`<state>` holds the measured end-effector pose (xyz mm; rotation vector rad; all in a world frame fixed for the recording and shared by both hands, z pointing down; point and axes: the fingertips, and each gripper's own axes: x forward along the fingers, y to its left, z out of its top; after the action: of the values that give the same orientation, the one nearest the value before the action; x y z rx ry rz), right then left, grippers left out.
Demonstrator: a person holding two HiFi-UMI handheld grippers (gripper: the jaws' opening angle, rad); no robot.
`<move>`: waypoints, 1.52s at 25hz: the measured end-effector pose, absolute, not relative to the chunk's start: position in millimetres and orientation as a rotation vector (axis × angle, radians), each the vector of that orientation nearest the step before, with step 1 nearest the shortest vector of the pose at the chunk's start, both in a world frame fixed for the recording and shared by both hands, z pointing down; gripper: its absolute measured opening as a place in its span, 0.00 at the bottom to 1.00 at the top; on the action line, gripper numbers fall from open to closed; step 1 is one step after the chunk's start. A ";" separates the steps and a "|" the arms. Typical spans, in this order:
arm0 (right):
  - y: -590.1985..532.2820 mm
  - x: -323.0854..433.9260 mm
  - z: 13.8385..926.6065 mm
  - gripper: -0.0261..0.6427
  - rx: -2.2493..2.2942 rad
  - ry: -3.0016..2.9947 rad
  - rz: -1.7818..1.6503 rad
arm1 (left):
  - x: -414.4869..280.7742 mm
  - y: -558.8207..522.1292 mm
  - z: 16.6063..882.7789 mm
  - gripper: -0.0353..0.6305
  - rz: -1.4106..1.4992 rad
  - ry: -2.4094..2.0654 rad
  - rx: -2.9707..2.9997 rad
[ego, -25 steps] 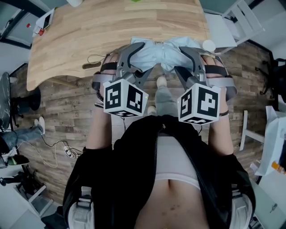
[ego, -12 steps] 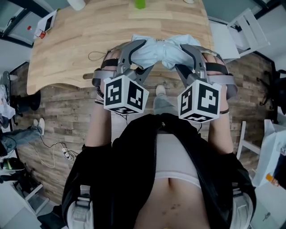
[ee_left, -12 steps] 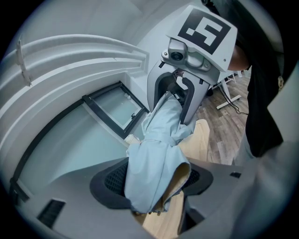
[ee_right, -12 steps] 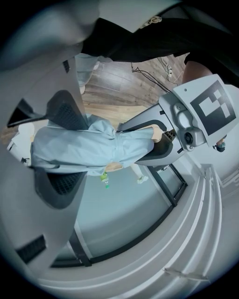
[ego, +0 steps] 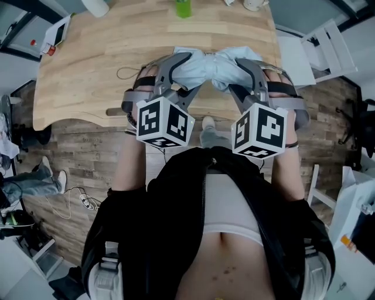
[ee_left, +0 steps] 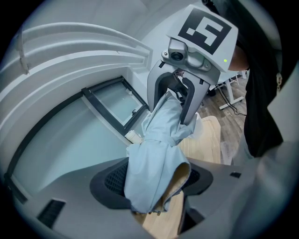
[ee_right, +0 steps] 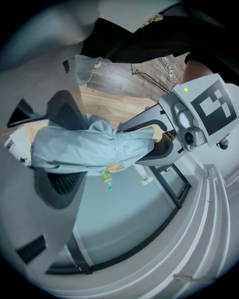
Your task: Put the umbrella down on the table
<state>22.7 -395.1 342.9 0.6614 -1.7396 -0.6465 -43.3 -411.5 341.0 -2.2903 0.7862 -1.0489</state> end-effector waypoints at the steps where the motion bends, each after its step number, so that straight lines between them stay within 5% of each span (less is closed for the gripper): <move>1: -399.5 23.1 344.5 0.44 0.658 -1.739 -0.641 | -42.8 -416.0 342.7 0.48 -1.051 0.784 -2.297; 38: -479.1 34.1 405.5 0.43 0.512 -1.796 -0.505 | -31.3 -494.2 404.8 0.48 -1.169 0.742 -2.436</move>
<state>34.1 -479.1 405.5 0.5123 -1.7962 -0.5048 -31.3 -494.2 404.8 -2.4364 0.7424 -1.1694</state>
